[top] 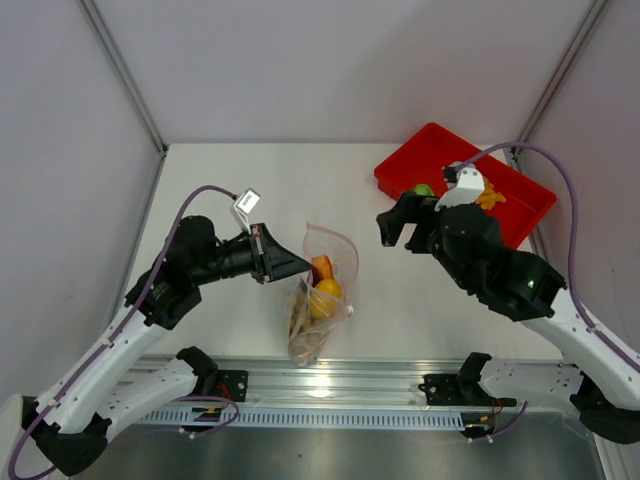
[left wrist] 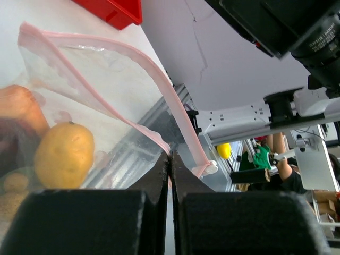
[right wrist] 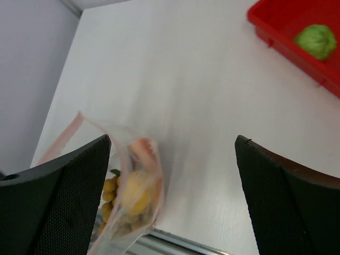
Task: Place the food in the zip-top bag and seal the zipper
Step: Place the fake fruit in the zipper food storage bag, then pick up the fake fruit from the bin.
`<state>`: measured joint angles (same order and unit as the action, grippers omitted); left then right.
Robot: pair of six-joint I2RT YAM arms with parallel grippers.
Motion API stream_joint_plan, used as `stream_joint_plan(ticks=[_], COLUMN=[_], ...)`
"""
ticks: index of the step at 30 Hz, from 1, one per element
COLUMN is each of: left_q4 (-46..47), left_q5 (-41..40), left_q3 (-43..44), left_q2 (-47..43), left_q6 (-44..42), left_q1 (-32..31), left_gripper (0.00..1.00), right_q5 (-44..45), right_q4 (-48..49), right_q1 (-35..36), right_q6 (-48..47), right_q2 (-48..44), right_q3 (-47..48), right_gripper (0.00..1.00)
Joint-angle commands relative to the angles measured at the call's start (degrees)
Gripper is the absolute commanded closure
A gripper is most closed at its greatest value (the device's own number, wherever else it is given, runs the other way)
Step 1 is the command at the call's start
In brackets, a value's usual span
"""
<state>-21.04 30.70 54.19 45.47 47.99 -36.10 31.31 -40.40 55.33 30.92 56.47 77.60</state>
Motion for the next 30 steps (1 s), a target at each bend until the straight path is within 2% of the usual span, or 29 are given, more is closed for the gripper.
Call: stream_joint_plan(ticks=[1,3,7,11,16,18,23,26,30], left_q4=[4.6,6.35,10.39,13.38,20.67,20.77,21.57,20.42,20.69], left_q5=[-3.44,-4.33,-6.08,-8.72,-10.39,-12.4,-10.49,-9.87,-10.13], left_q3=[3.81,3.73,4.25,6.36,7.5,9.78,17.6,17.79,16.29], left_q2=[-0.21,-0.12,0.49,1.81,4.0,6.1,12.88,14.9,17.36], left_q6=[-1.31,-1.75,-3.51,-5.44,-5.8,-6.23,-10.97,-13.18,-13.27], left_q1=[-0.29,-0.29,-0.38,-0.38,-0.38,-0.38,-0.29,-0.29,-0.29], left_gripper=[0.99,0.99,0.99,1.0,1.0,0.99,0.99,0.99,0.99], right_q5=[0.43,-0.81,-4.4,-13.7,-18.99,-21.54,-22.08,-23.13,-25.15], right_q4=[-3.89,-4.86,-6.79,-4.87,-0.91,1.46,8.99,13.41,15.0], right_q1=[-8.44,-12.94,-28.38,-39.56,-49.43,-53.11,-56.47,-56.47,-56.74], right_q6=[2.3,2.74,3.71,3.02,1.34,1.07,1.78,0.55,-1.29], right_q2=[-0.66,-0.92,0.66,2.5,6.01,9.16,17.08,24.63,36.06], right_q3=[1.41,1.15,1.15,0.1,-3.07,-4.39,-5.8,-3.87,4.12], right_gripper=[0.01,0.01,0.01,0.01,0.01,0.0,0.01,0.01,0.01])
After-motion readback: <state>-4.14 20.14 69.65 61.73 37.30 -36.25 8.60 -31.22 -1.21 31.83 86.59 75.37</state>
